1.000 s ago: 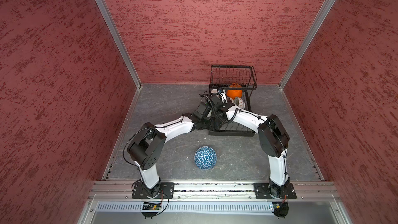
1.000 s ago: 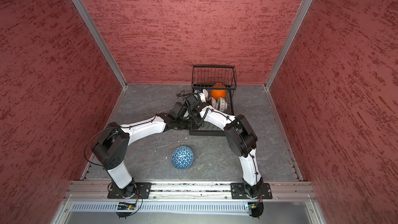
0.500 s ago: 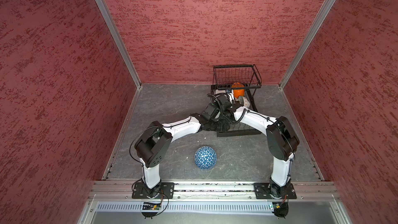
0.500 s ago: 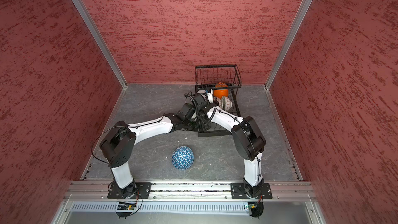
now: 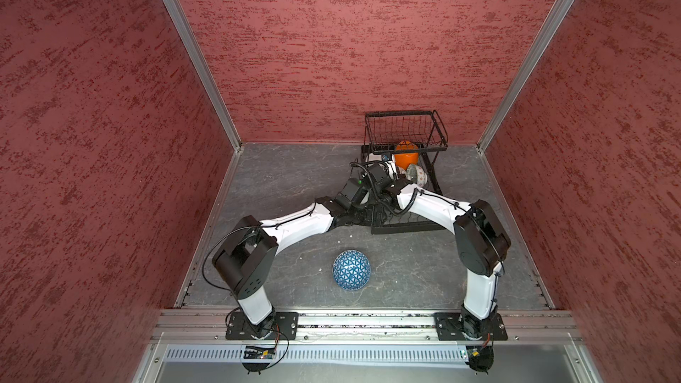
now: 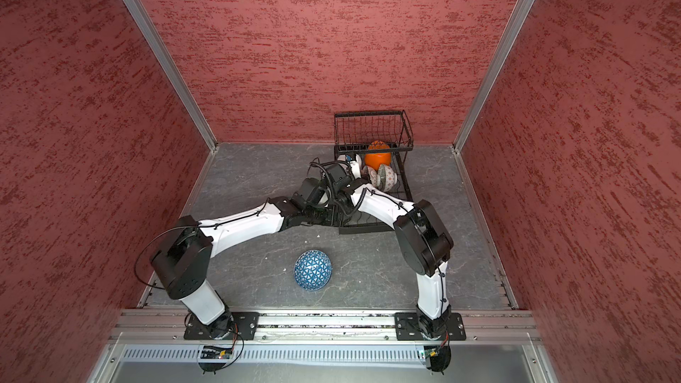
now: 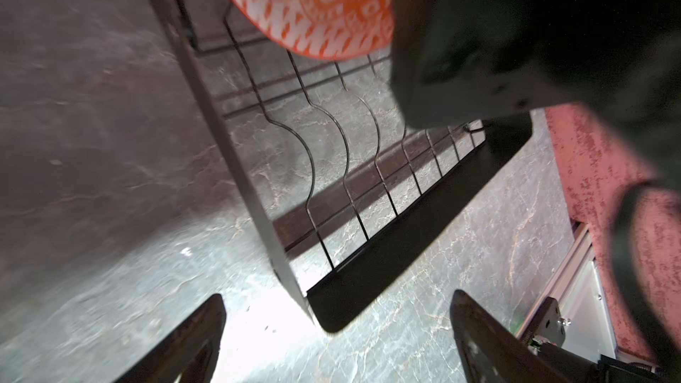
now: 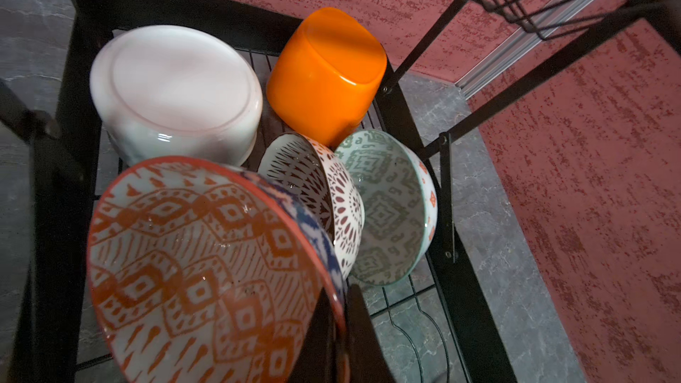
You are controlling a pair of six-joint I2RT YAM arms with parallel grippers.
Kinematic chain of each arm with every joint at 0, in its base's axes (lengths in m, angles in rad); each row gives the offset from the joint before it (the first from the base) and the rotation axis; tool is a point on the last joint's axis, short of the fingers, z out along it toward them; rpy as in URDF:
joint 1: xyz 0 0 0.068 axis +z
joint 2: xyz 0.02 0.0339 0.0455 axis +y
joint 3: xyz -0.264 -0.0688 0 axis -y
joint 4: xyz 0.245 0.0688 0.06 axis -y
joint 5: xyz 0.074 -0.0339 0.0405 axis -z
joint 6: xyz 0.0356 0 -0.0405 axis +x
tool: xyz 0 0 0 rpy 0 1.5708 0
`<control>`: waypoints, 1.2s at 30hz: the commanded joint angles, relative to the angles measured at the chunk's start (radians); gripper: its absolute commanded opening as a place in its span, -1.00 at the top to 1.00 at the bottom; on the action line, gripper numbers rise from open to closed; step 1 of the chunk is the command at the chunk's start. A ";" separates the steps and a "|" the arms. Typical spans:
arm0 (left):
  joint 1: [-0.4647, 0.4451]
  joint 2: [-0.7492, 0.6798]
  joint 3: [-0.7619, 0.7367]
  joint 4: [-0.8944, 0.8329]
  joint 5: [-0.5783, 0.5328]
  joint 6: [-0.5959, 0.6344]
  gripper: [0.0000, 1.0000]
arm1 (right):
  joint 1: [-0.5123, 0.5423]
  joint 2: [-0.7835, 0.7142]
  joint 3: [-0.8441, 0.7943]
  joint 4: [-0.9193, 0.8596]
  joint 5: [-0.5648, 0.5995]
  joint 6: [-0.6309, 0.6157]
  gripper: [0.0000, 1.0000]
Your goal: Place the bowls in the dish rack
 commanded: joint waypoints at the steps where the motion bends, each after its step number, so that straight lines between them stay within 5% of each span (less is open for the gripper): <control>1: 0.023 -0.075 -0.028 0.015 -0.014 0.018 -0.90 | -0.003 -0.010 0.008 0.032 0.054 0.025 1.00; 22: 0.270 -0.446 -0.278 -0.021 -0.054 -0.005 -0.91 | 0.004 0.083 0.050 0.046 0.223 0.011 1.00; 36: 0.339 -0.515 -0.321 -0.045 -0.043 0.000 -0.91 | 0.016 0.156 0.068 0.187 0.356 -0.095 1.00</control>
